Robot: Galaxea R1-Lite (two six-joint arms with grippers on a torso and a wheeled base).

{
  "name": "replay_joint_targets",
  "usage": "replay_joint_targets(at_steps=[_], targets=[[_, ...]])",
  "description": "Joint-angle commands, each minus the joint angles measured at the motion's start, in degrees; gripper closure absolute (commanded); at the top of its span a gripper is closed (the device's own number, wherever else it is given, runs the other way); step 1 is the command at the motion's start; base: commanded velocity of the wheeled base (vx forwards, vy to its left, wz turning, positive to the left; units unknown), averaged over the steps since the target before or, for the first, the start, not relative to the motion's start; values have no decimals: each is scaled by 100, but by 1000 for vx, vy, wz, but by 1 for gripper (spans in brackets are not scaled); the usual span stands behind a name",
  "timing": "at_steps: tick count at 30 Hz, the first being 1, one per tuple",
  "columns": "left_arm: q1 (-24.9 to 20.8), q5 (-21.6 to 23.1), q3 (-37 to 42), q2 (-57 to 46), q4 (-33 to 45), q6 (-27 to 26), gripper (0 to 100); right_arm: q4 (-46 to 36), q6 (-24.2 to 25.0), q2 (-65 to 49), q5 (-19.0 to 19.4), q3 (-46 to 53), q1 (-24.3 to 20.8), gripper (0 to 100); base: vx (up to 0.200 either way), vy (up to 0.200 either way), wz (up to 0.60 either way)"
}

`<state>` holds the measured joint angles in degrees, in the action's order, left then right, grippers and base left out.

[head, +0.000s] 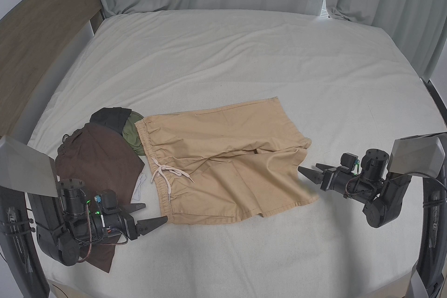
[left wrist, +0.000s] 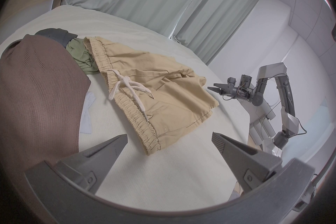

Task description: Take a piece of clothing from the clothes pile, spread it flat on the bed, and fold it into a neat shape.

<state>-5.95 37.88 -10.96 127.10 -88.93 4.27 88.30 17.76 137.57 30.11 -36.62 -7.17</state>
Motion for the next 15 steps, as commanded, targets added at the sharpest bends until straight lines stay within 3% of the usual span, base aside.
replay_joint_targets(at_steps=[1,10,15], targets=[[-3,0,-11,192,-1,83,0,3,-27,-292,399,560,31,0,0,0,0],[32,-17,-240,649,-1,233,0,12,-27,-292,399,516,31,0,0,0,0],[-73,-43,-354,667,-1,575,0,12,-18,-301,399,516,31,0,0,0,0]])
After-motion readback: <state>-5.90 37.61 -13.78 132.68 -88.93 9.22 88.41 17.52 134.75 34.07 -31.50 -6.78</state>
